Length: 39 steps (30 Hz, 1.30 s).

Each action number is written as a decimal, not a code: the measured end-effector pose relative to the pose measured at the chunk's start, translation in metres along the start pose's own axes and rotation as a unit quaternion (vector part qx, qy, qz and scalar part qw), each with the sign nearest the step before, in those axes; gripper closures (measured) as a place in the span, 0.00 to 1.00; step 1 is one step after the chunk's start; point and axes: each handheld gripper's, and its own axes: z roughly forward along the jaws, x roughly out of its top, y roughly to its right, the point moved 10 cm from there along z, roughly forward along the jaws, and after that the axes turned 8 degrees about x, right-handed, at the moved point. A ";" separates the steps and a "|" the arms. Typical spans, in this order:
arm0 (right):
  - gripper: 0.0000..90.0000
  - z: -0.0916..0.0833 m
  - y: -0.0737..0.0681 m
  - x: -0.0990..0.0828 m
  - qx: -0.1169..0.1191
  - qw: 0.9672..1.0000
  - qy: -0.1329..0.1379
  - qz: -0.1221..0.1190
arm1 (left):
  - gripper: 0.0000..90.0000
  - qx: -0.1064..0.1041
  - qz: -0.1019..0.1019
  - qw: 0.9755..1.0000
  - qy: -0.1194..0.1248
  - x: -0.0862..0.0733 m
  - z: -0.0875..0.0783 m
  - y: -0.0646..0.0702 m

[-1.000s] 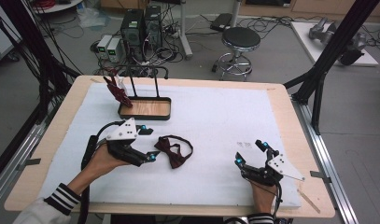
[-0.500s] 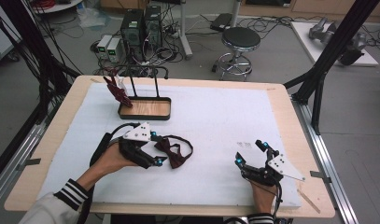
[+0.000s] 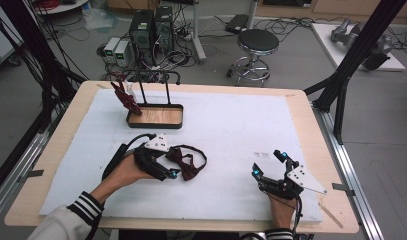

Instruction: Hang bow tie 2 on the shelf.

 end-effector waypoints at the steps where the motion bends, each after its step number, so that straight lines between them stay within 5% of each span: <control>1: 0.11 0.000 0.000 0.000 0.000 1.000 0.001 -0.002 | 0.28 -0.001 0.000 1.000 -0.005 -0.001 0.001 0.000; 9: 0.11 0.000 0.000 0.000 0.000 1.000 0.000 -0.001 | 0.32 -0.017 -0.005 1.000 -0.022 -0.004 0.008 0.004; 26: 0.11 0.000 0.001 0.000 0.000 1.000 0.002 -0.003 | 0.27 -0.010 -0.001 0.999 -0.032 -0.003 0.019 0.005; 39: 0.11 0.000 0.001 0.000 0.000 1.000 0.003 0.000 | 0.28 -0.017 0.032 0.999 -0.019 0.009 0.023 0.014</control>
